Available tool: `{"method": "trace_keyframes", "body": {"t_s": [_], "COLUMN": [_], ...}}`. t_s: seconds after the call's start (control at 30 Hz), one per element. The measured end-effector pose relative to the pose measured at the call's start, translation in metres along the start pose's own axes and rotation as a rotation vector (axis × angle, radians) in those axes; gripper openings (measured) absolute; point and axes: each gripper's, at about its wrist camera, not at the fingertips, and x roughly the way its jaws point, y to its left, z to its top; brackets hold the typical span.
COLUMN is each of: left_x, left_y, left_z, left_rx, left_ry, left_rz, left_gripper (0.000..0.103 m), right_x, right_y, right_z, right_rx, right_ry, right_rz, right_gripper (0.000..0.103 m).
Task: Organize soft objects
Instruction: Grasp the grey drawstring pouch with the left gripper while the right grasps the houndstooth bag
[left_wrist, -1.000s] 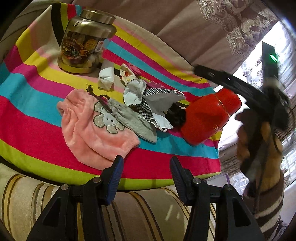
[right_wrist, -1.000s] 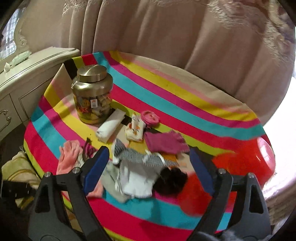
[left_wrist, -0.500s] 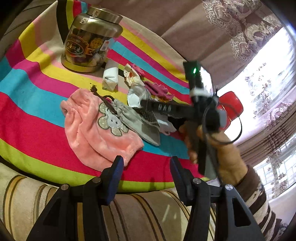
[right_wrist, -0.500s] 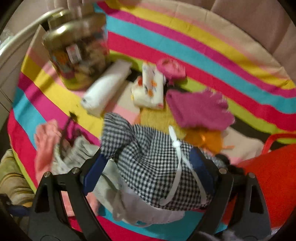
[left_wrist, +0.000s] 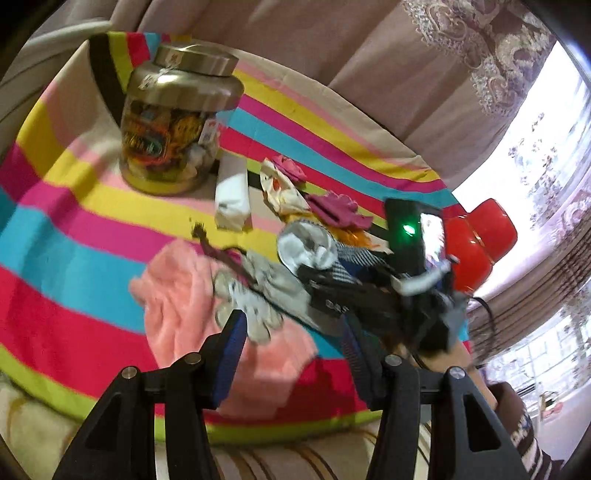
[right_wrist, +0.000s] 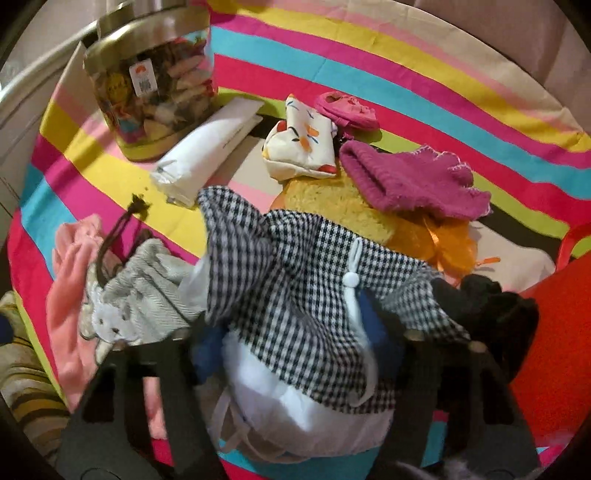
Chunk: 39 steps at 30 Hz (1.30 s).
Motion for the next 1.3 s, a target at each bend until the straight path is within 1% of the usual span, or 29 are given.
{"method": "trace_keyframes", "body": {"t_s": [0.03,0.17,0.23,0.33,0.47,0.5,0.6,0.77,0.8,0.83,0.87,0.93,1.0,1.17,1.3], "left_x": [0.004,0.026,0.040,0.057,0.077,0.082,0.093,0.114,0.116,0.117,0.116,0.113,0.104,0.072,0.052], "left_y": [-0.001,-0.003,-0.003,-0.006,-0.009,-0.010,-0.013,-0.020,-0.022,-0.024,-0.024,-0.024,-0.024,-0.034,-0.039], "left_z": [0.004,0.020,0.025,0.028,0.030,0.031,0.031,0.024,0.022,0.020,0.019,0.018,0.019,0.020,0.019], "left_rx": [0.013,0.060,0.083,0.120,0.153,0.160,0.189,0.264,0.287,0.307,0.316,0.309,0.300,0.296,0.270], "left_ry": [-0.001,0.005,0.018,0.049,0.087,0.096,0.127,0.193,0.190,0.183,0.178,0.166,0.131,0.008,-0.050], "left_rz": [0.009,0.052,0.082,0.104,0.142,0.153,0.181,0.257,0.272,0.292,0.299,0.286,0.274,0.244,0.213], "left_gripper": [0.053,0.053,0.053,0.053,0.053,0.053,0.053,0.052,0.048,0.037,0.030,0.024,0.022,0.022,0.022], "right_x": [-0.001,-0.008,-0.015,-0.035,-0.069,-0.078,-0.094,-0.116,-0.114,-0.117,-0.120,-0.124,-0.128,-0.140,-0.149], "right_y": [-0.001,-0.011,-0.014,-0.018,-0.022,-0.025,-0.033,-0.040,-0.040,-0.039,-0.038,-0.036,-0.035,-0.042,-0.052], "right_z": [-0.001,-0.005,-0.008,-0.009,-0.012,-0.012,-0.013,-0.020,-0.020,-0.023,-0.026,-0.033,-0.040,-0.063,-0.080], "right_rx": [0.006,0.065,0.088,0.120,0.152,0.165,0.205,0.249,0.249,0.250,0.250,0.246,0.242,0.269,0.306], "right_ry": [-0.004,-0.039,-0.065,-0.124,-0.237,-0.267,-0.316,-0.353,-0.356,-0.359,-0.359,-0.361,-0.362,-0.352,-0.340], "right_rz": [-0.016,0.022,0.033,0.048,0.064,0.057,0.042,0.022,0.017,0.013,0.012,0.007,-0.010,-0.031,-0.051], "right_gripper": [0.032,0.022,0.021,0.020,0.020,0.020,0.020,0.020,0.020,0.020,0.020,0.020,0.020,0.020,0.020]}}
